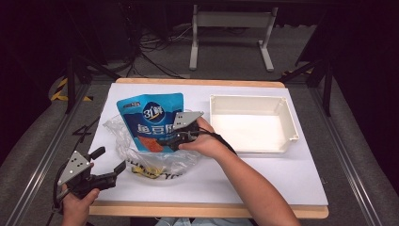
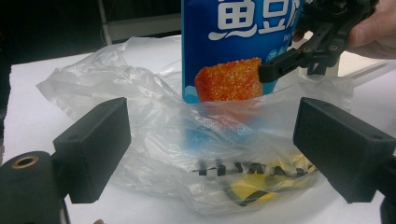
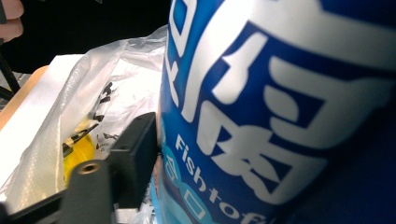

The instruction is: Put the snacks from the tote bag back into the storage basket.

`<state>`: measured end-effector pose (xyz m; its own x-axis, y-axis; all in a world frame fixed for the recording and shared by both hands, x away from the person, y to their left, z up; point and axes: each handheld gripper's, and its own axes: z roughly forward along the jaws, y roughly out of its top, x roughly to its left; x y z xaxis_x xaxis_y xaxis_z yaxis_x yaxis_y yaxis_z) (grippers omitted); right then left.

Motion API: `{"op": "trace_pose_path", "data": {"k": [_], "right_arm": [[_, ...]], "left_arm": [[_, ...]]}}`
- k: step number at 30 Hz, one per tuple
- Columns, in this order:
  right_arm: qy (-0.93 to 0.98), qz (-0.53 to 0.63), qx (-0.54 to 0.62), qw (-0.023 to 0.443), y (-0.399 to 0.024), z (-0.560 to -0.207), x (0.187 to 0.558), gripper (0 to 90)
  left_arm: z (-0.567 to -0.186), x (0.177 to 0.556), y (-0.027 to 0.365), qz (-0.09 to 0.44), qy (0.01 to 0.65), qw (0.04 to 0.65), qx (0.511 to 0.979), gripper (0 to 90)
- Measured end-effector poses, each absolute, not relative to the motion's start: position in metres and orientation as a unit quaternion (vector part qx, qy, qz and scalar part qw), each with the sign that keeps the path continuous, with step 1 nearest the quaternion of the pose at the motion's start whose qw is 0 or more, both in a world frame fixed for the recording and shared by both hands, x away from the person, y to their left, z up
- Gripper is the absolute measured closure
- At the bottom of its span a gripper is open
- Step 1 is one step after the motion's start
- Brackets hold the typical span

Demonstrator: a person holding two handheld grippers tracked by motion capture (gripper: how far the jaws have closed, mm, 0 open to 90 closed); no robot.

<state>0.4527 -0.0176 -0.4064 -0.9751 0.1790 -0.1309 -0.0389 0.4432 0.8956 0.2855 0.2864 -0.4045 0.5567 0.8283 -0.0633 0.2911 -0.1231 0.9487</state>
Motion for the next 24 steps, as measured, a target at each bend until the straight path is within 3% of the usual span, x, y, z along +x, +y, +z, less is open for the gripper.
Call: {"op": "trace_pose_path", "data": {"k": [24], "right_arm": [[0.854, 0.508, 0.051, 0.101, -0.0149, -0.3984, 0.4470, 52.8]], "left_arm": [[-0.4058, 0.2874, 0.2877, 0.243, 0.401, 0.532, 0.705, 12.5]]}}
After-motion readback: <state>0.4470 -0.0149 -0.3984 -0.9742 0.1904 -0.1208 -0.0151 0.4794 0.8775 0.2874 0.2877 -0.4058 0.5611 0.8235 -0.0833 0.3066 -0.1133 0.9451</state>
